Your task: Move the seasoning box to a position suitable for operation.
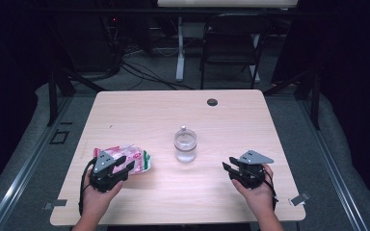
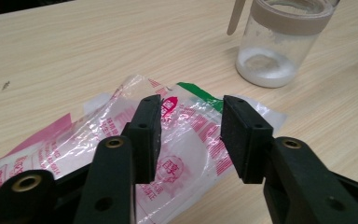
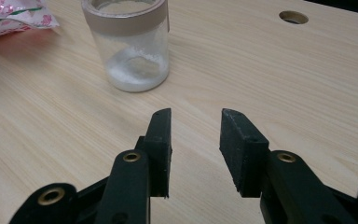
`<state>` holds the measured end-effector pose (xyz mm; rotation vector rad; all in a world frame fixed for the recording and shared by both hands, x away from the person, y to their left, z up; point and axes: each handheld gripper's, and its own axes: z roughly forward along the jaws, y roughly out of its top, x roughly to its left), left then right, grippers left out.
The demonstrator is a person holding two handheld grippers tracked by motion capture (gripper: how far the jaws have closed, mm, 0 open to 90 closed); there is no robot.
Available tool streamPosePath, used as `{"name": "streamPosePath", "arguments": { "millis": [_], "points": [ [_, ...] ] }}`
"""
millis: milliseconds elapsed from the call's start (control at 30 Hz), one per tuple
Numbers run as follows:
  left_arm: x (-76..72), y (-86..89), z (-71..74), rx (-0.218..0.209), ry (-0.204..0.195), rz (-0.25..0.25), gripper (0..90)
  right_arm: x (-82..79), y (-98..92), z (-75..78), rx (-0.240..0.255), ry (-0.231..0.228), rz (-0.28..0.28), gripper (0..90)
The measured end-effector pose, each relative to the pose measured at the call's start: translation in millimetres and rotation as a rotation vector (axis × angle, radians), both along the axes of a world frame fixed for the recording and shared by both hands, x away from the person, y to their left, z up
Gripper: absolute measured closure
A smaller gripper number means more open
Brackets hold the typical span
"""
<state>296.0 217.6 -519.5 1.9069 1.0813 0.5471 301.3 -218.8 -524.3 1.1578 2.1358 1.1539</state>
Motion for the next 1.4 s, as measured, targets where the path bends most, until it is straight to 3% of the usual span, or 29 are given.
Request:
{"name": "streamPosePath", "arguments": {
  "millis": [33, 167, 267, 300, 367, 433, 533, 667, 833, 1067, 1167, 1400],
  "points": [
    [1.1, -1.7, -0.1, -0.022, 0.006, -0.007, 64.0, 0.0, 0.0, 0.0, 0.0, 0.0, 0.0, 63.3],
    [4.5, -8.4, 2.6, -0.029, 0.018, 0.005, 69.3, 4.4, 5.0, 1.2, -0.008, 0.018, -0.012, 66.1],
    [8.3, -17.1, 7.2, 0.009, 0.02, 0.005, 75.1, 5.7, 11.4, 7.0, -0.007, 0.022, -0.003, 75.7],
    [9.2, -20.4, 8.7, 0.016, 0.018, -0.002, 77.0, 7.3, 15.4, 10.3, -0.032, 0.015, 0.007, 78.7],
    [11.2, -27.0, 11.7, 0.021, 0.018, -0.013, 84.3, 10.5, 21.3, 14.2, -0.034, 0.013, 0.026, 84.3],
    [16.6, -35.6, 16.7, 0.0, 0.019, -0.017, 89.6, 14.7, 26.4, 16.1, -0.012, 0.018, 0.043, 88.1],
    [27.7, -47.9, 23.9, -0.048, 0.039, -0.036, 90.0, 21.3, 33.0, 17.2, 0.011, 0.022, 0.057, 90.0],
    [41.2, -67.3, 29.5, -0.027, 0.056, -0.035, 90.0, 29.2, 42.9, 17.1, -0.008, 0.013, 0.081, 90.0],
    [59.9, -84.1, 26.7, -0.085, 0.11, -0.025, 90.0, 43.3, 53.1, 14.2, -0.019, 0.002, 0.087, 90.0],
    [81.8, -106.6, 21.6, -0.011, 0.115, 0.009, 90.0, 63.5, 61.2, 10.7, -0.013, 0.002, 0.089, 90.0],
    [90.0, -115.4, 17.7, -0.005, 0.127, 0.025, 90.0, 75.2, 65.4, 5.1, -0.029, 0.018, 0.081, 90.0],
    [100.0, -130.9, 5.7, 0.027, 0.165, 0.038, 90.0, 94.7, 73.2, -2.2, -0.01, 0.039, 0.051, 90.0]
  ]
}}
